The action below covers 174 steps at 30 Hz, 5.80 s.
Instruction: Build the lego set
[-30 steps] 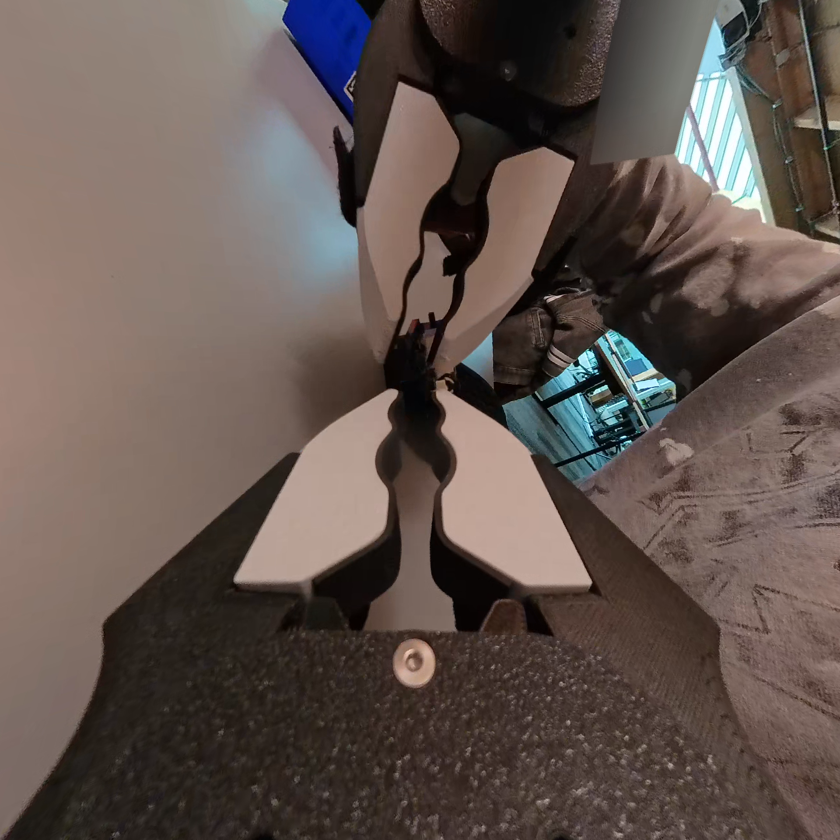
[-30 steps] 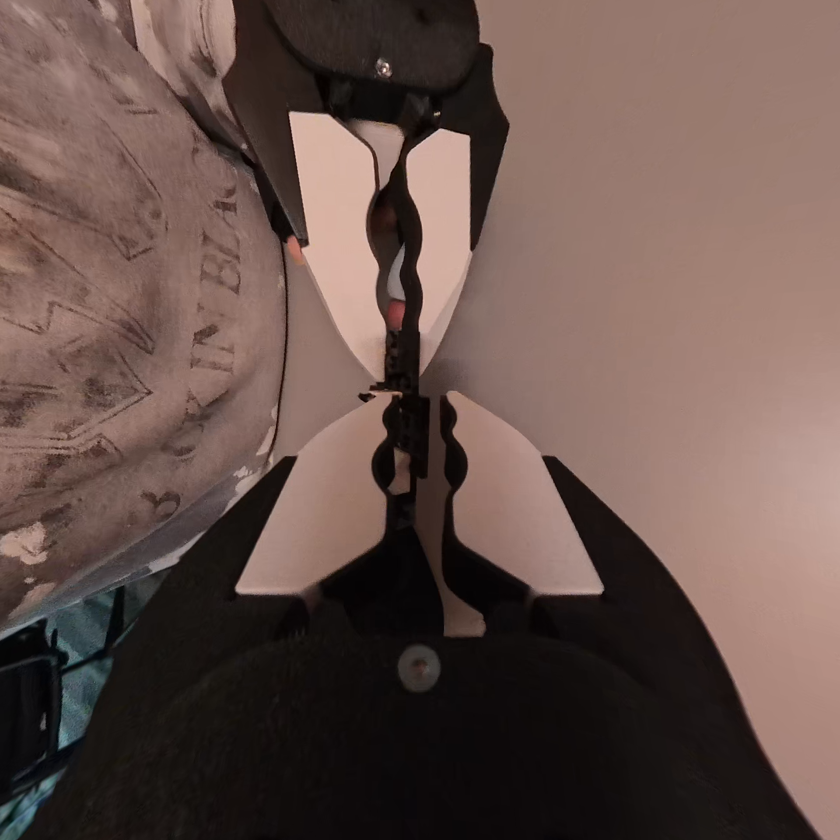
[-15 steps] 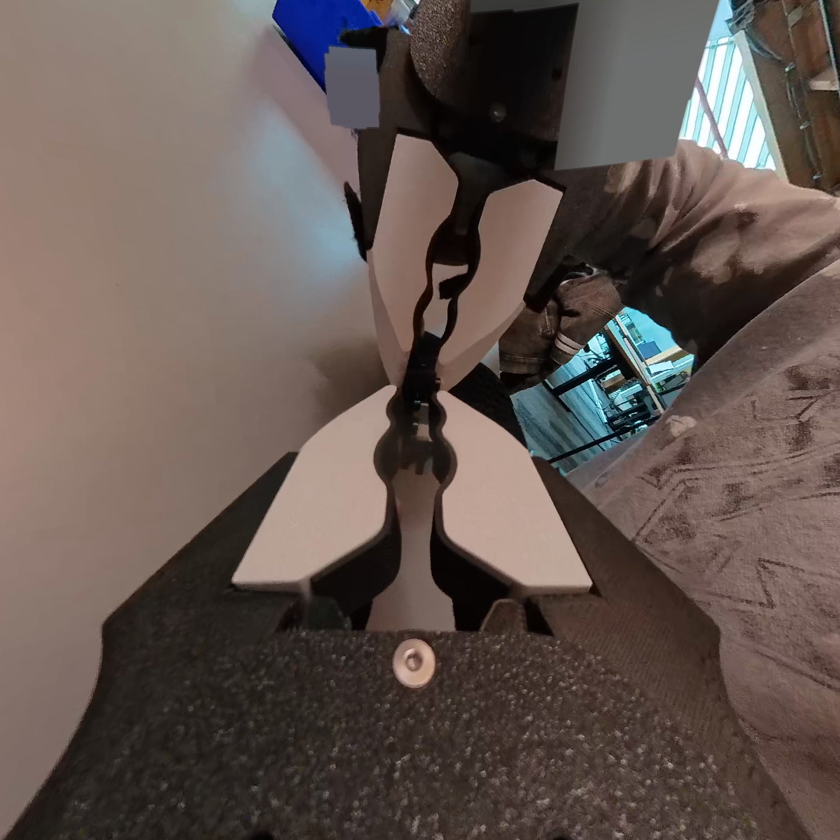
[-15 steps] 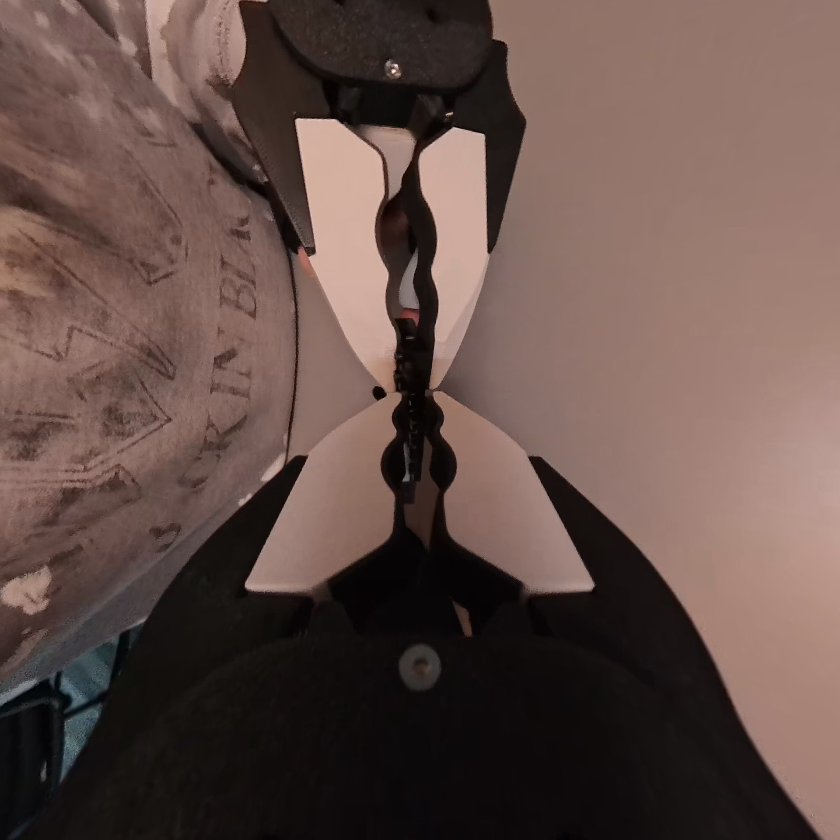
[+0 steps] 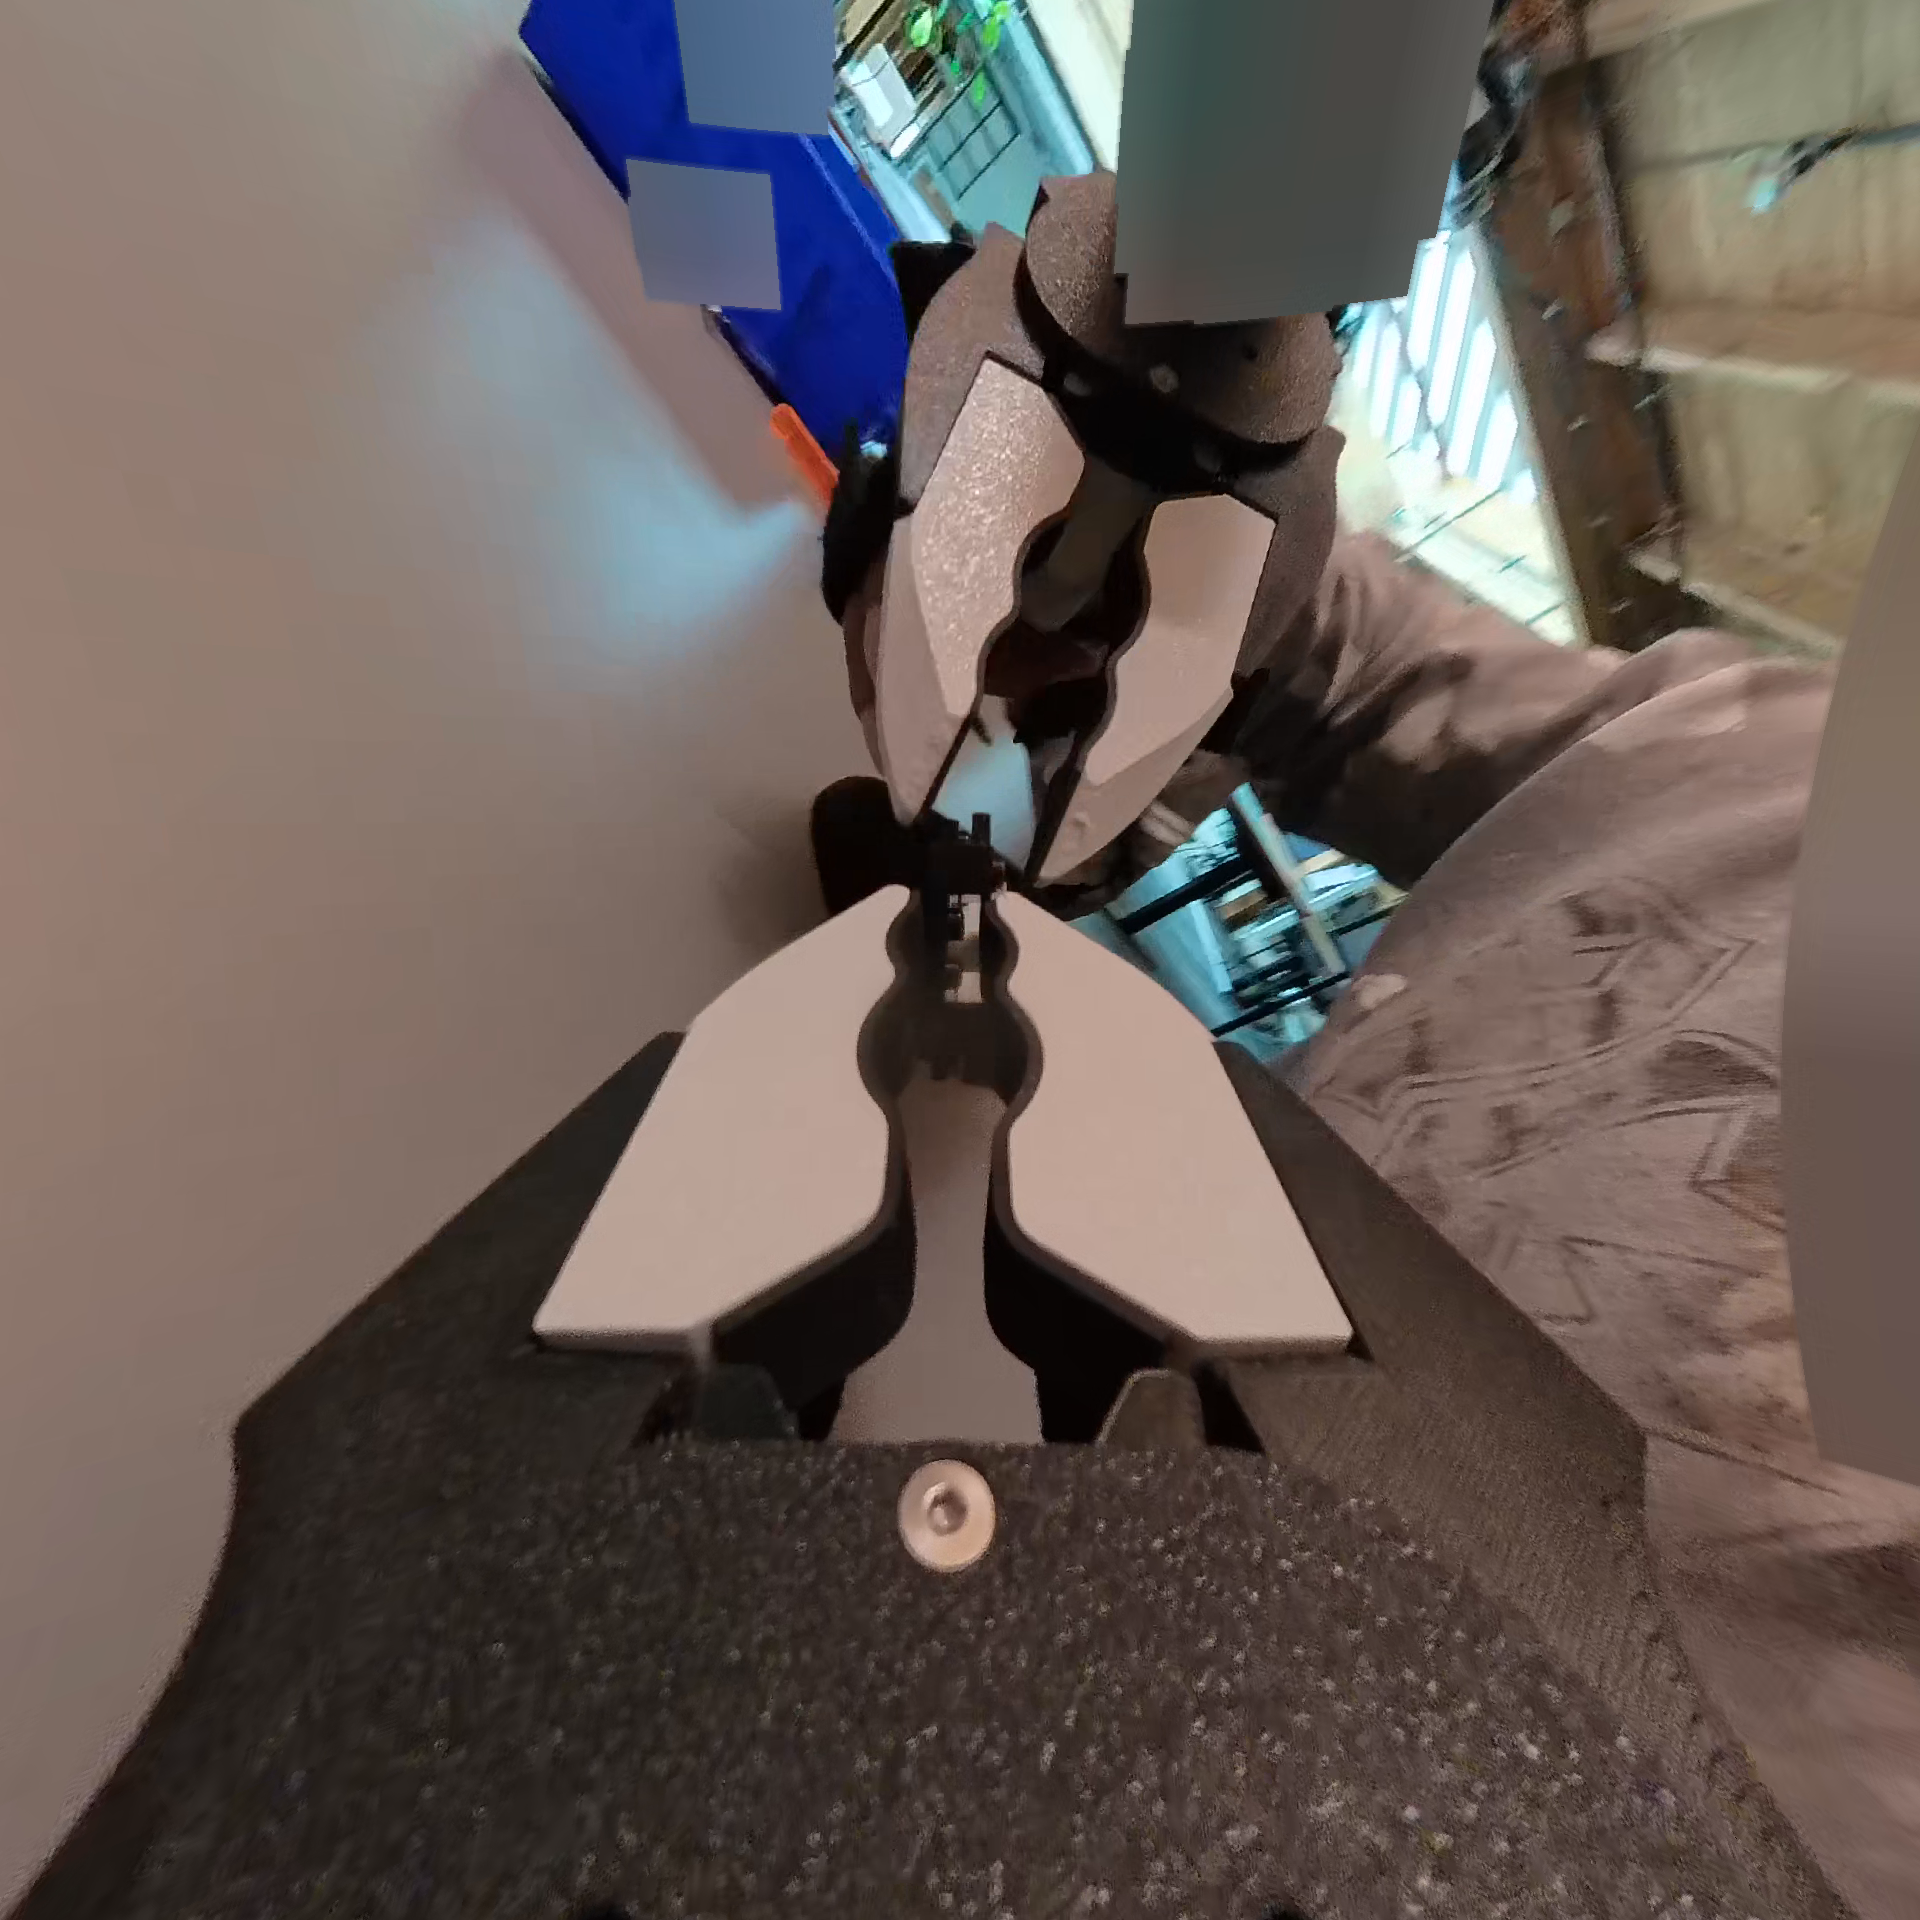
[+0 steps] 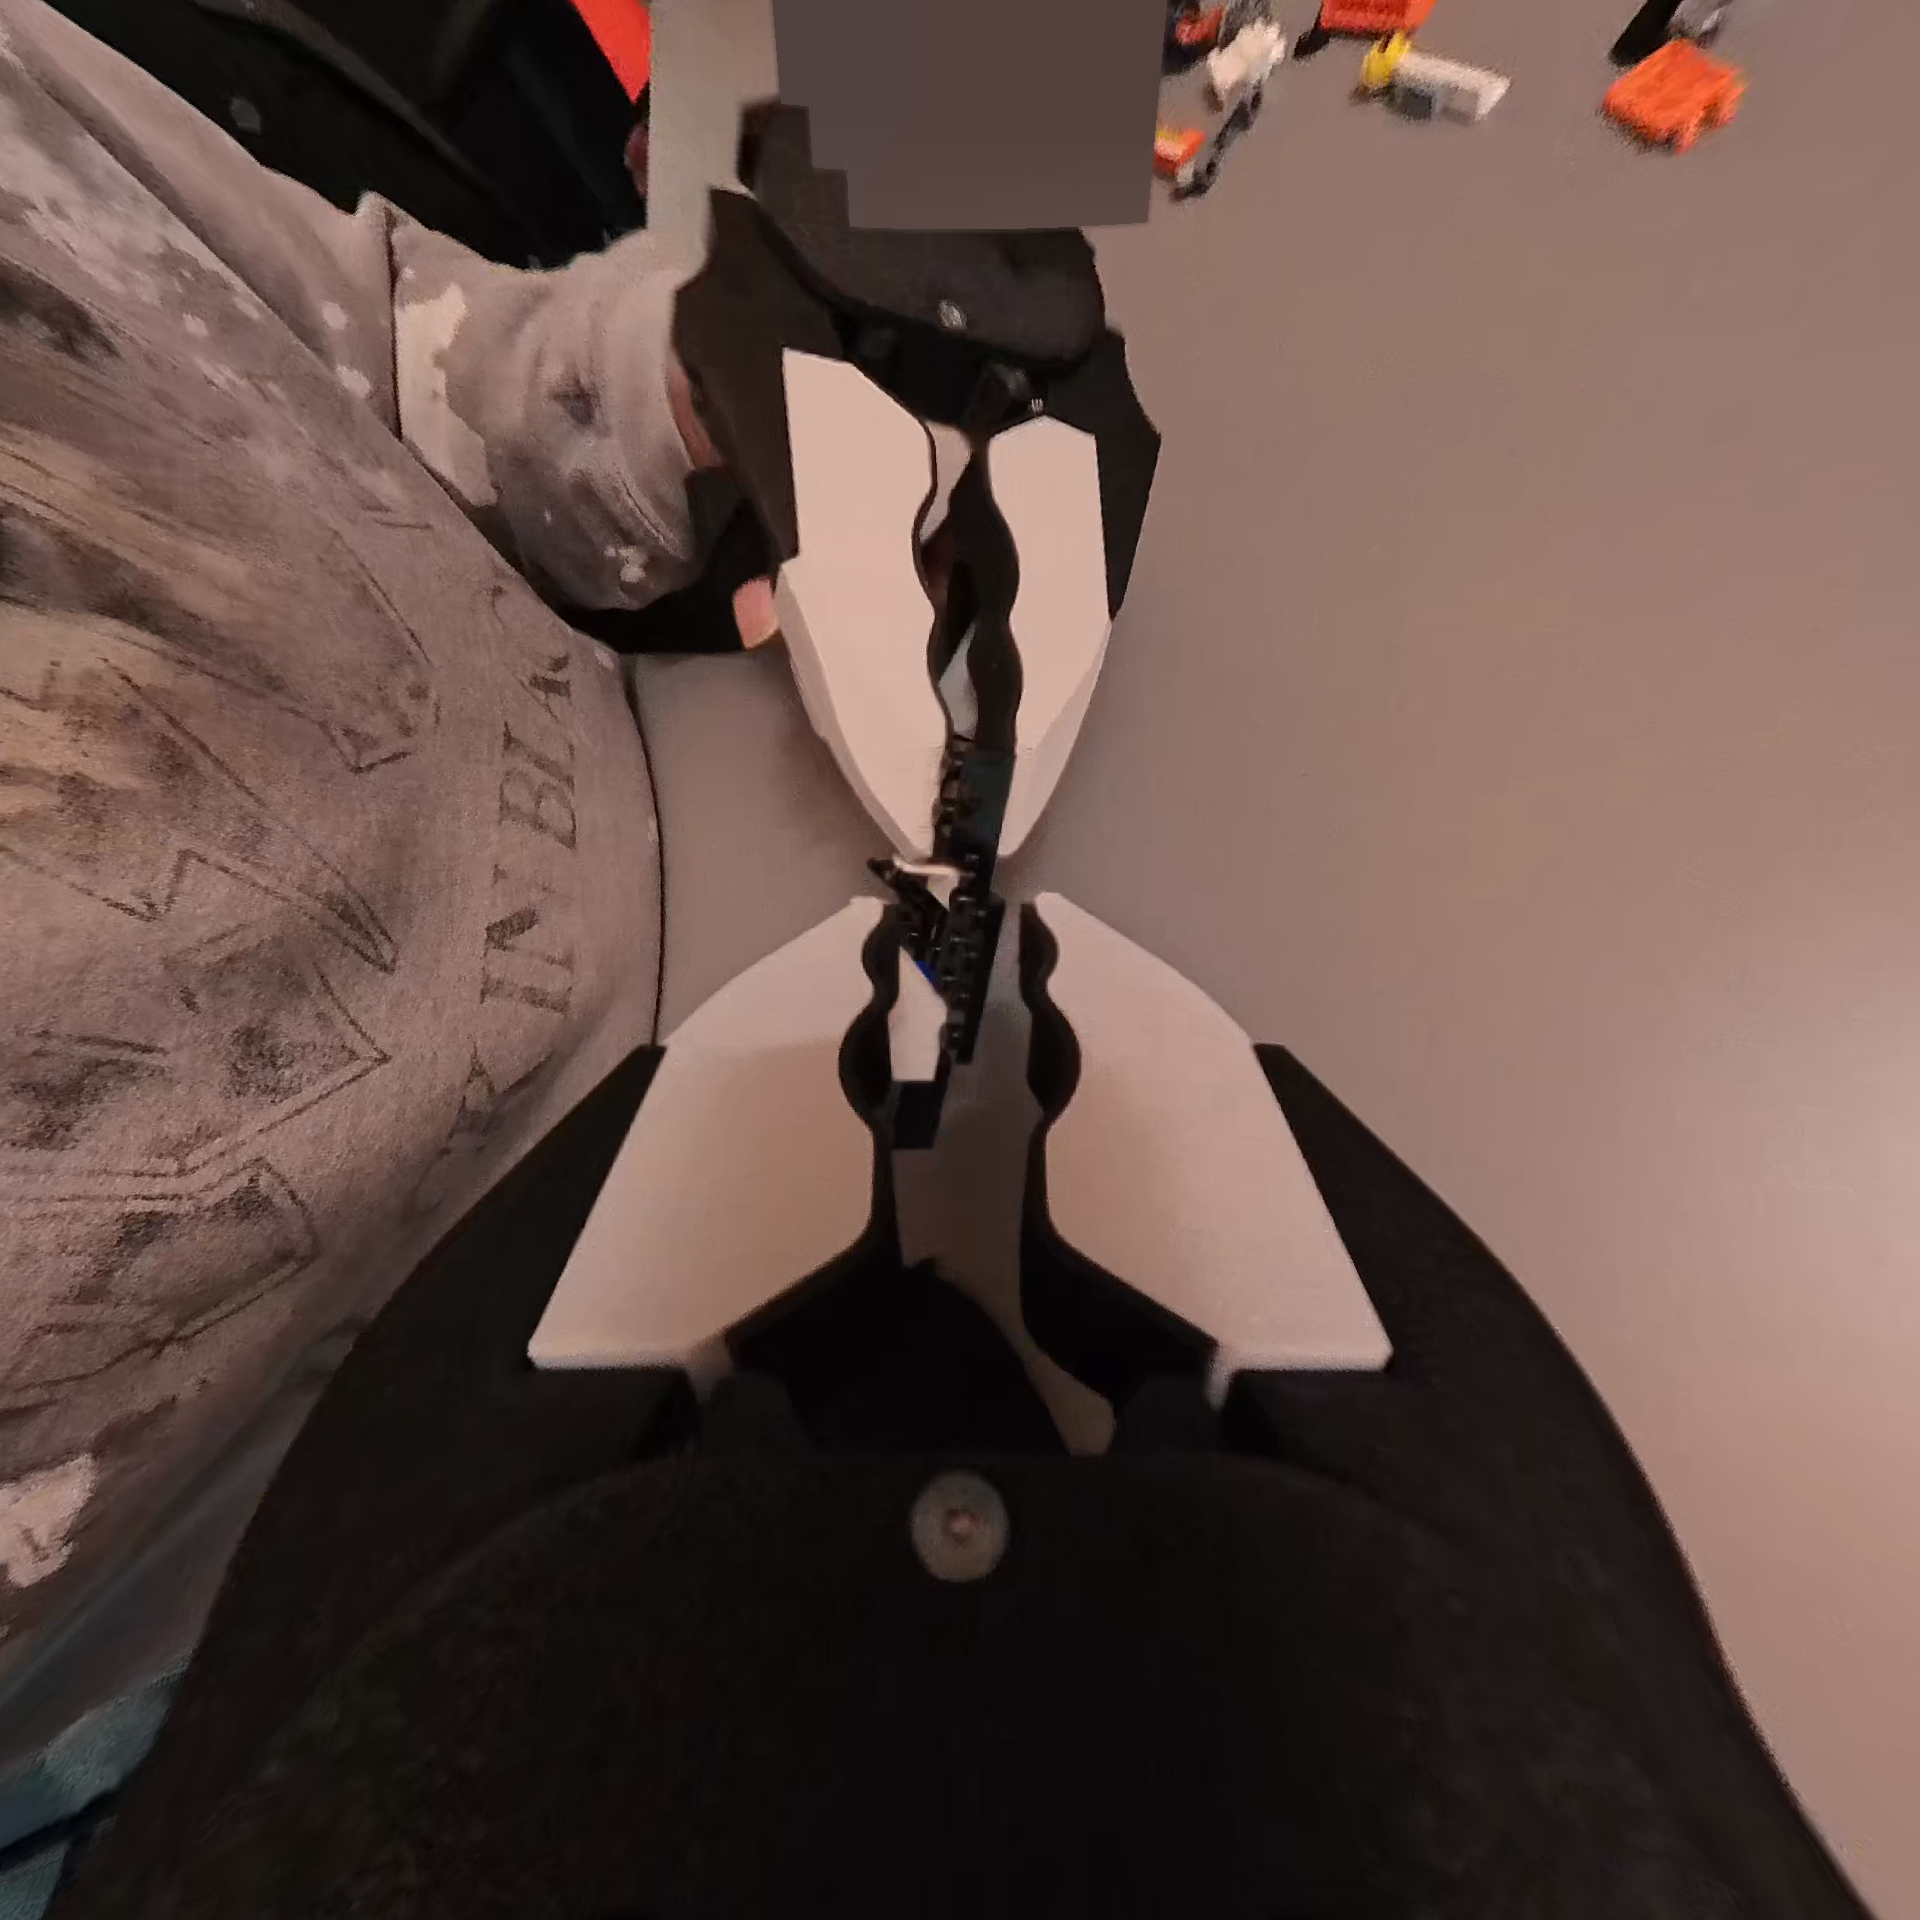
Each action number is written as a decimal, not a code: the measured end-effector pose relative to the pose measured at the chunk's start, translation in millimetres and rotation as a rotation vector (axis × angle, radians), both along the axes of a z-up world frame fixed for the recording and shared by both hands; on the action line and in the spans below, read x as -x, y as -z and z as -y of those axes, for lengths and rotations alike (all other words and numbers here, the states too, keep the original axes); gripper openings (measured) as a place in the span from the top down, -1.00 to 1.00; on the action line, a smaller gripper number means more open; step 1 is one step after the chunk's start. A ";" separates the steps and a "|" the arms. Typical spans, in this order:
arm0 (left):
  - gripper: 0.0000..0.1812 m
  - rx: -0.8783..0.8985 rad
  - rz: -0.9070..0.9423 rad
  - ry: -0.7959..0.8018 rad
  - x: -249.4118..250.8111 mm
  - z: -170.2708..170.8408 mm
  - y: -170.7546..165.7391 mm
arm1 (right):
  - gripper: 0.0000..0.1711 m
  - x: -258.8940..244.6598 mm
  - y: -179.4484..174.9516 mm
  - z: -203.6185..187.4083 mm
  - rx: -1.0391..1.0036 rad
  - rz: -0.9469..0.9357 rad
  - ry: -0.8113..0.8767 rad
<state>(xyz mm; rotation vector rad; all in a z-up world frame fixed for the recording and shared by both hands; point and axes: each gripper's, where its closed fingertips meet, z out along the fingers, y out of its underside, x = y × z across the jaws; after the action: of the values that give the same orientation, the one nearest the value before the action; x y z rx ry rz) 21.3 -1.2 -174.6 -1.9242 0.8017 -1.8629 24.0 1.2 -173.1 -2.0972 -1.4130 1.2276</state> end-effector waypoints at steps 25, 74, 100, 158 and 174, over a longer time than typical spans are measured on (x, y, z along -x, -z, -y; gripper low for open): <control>0.88 -0.073 0.178 -0.015 3.5 -1.1 -29.4 | 0.94 -2.0 -19.4 3.0 0.096 -0.124 0.115; 0.72 -0.502 -0.097 -0.495 46.4 -68.1 -19.5 | 0.95 -21.9 -163.7 -111.6 -1.825 0.339 0.153; 0.68 -0.538 -0.106 -0.104 25.6 -17.8 -0.2 | 0.94 -3.5 13.5 -1.8 0.330 0.001 -0.427; 0.79 -0.350 -0.315 -0.492 66.8 -94.4 29.1 | 0.36 25.9 89.8 -129.0 -0.499 0.434 -0.248; 0.80 -0.352 -0.318 -0.487 67.6 -93.6 29.9 | 0.39 24.2 65.9 -128.0 -0.424 0.310 -0.143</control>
<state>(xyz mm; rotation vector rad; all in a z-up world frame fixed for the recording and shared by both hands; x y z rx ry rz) -46.4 92.4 -204.4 -1.9787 0.6208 -1.0751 -0.3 129.2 -239.0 -1.9651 -1.7972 0.5848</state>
